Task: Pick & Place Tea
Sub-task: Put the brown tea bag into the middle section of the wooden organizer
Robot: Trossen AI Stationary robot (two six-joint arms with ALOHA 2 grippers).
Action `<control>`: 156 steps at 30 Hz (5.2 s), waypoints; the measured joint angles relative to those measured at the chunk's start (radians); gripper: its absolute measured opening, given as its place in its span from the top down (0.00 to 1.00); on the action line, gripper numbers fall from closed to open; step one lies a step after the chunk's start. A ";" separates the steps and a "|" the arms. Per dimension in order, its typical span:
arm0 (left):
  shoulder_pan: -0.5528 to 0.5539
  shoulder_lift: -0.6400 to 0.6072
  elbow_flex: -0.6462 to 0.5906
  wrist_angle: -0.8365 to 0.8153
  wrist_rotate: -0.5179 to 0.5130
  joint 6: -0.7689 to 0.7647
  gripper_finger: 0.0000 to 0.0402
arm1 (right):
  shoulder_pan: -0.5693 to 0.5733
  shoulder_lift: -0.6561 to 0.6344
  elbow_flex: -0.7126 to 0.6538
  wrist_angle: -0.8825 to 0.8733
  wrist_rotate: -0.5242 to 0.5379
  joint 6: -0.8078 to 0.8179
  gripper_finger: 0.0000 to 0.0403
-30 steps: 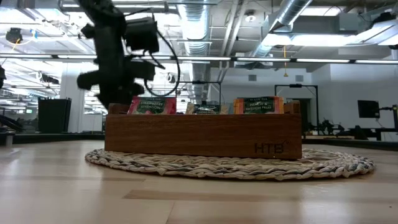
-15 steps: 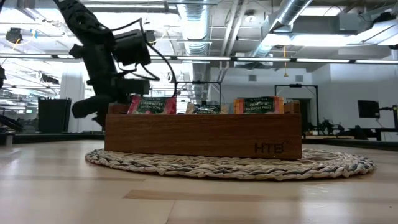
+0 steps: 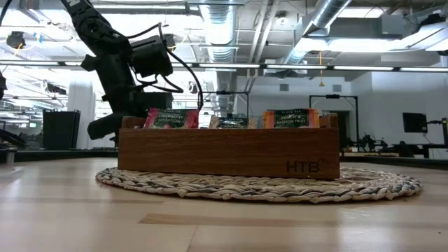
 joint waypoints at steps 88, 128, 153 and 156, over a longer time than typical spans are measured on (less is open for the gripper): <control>-0.232 0.144 0.755 -0.482 0.463 -0.405 1.00 | 0.125 0.000 0.000 0.038 0.008 -0.060 0.87; -0.229 0.429 1.014 -0.738 0.428 -0.175 1.00 | 0.132 0.000 0.000 0.031 0.007 -0.063 0.87; -0.231 0.479 1.012 -0.697 0.351 -0.137 1.00 | 0.132 0.000 0.000 0.033 0.009 -0.062 0.87; -0.231 0.479 1.012 -0.697 0.333 -0.126 0.99 | 0.132 0.000 0.000 0.033 0.009 -0.062 0.87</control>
